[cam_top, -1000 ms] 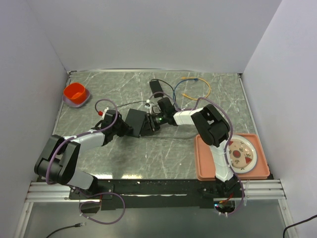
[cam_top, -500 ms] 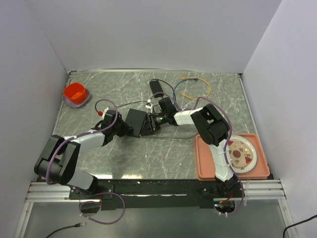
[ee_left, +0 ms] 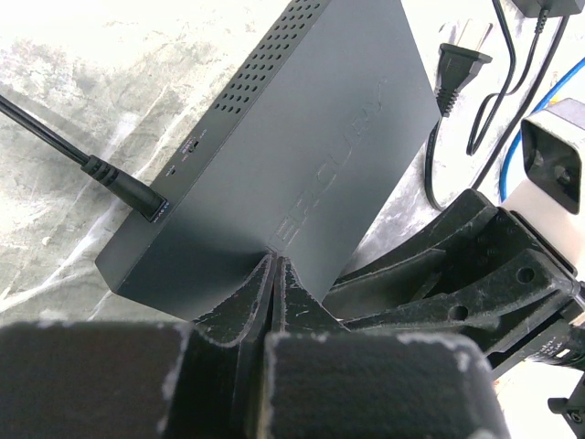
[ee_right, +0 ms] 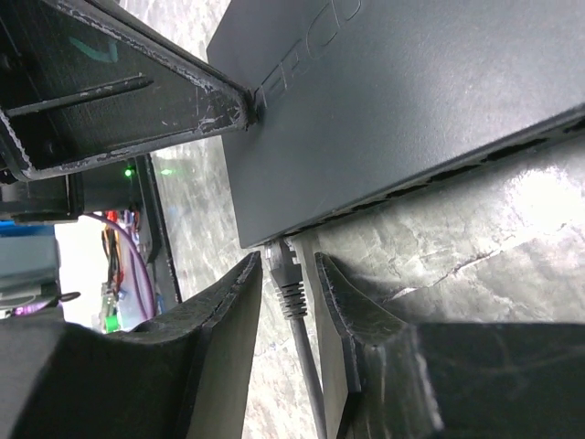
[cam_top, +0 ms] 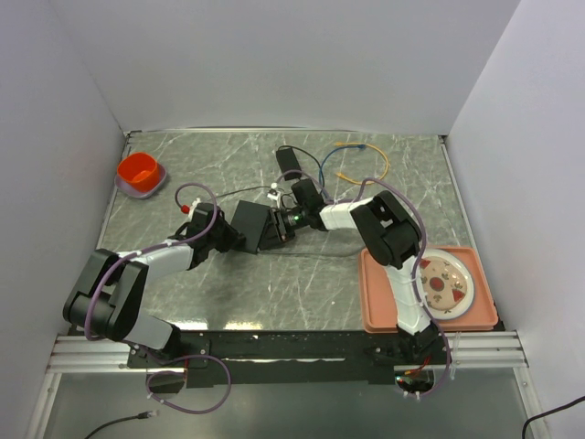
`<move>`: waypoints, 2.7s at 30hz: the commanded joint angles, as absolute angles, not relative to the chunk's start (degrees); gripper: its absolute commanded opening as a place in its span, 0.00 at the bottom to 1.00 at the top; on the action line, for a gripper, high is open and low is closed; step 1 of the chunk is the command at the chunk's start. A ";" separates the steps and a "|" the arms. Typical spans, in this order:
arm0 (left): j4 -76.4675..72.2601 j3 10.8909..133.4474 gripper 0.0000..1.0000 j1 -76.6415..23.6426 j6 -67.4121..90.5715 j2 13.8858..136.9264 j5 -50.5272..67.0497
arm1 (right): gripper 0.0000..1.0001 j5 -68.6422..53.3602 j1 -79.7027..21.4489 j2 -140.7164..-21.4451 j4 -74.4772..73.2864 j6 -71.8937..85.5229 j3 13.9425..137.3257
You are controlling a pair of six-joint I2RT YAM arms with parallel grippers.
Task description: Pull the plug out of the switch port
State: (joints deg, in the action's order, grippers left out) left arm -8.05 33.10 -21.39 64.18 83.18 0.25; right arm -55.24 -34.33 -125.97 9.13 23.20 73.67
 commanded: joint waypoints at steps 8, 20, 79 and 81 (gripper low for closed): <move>-4.13 31.20 0.03 -21.36 63.98 84.64 0.88 | 0.36 -51.16 -35.51 -127.70 3.08 20.92 77.25; -5.10 30.32 0.03 -21.36 64.34 84.64 1.23 | 0.24 -48.78 -36.39 -128.93 0.26 18.99 78.05; -4.92 33.58 0.15 -23.38 61.26 86.57 4.74 | 0.00 -45.53 -35.77 -124.37 -5.28 14.41 69.79; -5.10 33.57 0.15 -23.38 61.17 86.22 5.10 | 0.00 -45.26 -35.51 -123.49 -4.49 15.12 68.91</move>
State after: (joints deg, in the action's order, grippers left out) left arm -8.84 34.41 -24.16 62.08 85.73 8.21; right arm -51.90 -35.48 -124.09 1.93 17.89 72.75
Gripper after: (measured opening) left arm 0.148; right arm 0.145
